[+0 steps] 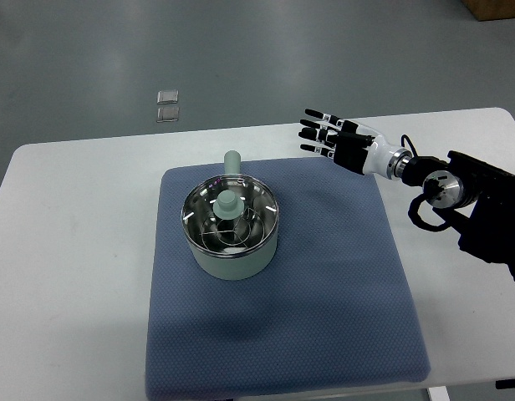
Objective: Open lid and place right of pot
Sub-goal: 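Raise the right hand and move it toward the saucepan, then swing the right hand over the glass lid, fingers pointing down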
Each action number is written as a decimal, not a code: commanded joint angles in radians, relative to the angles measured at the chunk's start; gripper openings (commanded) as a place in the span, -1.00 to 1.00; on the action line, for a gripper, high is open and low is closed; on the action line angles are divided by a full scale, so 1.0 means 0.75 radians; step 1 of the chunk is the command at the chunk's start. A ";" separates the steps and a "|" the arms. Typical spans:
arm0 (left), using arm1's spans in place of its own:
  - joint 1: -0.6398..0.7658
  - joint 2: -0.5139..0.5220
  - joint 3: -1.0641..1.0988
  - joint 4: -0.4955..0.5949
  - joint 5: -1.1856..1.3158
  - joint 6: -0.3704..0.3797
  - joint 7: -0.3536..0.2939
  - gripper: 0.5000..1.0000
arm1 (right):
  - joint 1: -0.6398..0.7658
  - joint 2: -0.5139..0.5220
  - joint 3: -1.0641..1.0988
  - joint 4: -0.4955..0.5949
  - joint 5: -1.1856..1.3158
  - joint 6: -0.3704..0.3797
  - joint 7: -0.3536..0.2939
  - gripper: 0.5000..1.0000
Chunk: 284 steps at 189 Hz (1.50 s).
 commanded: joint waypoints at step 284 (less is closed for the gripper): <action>-0.022 0.000 -0.002 0.010 0.000 -0.002 0.000 1.00 | 0.642 -0.040 -0.110 0.456 -1.945 0.209 0.233 0.70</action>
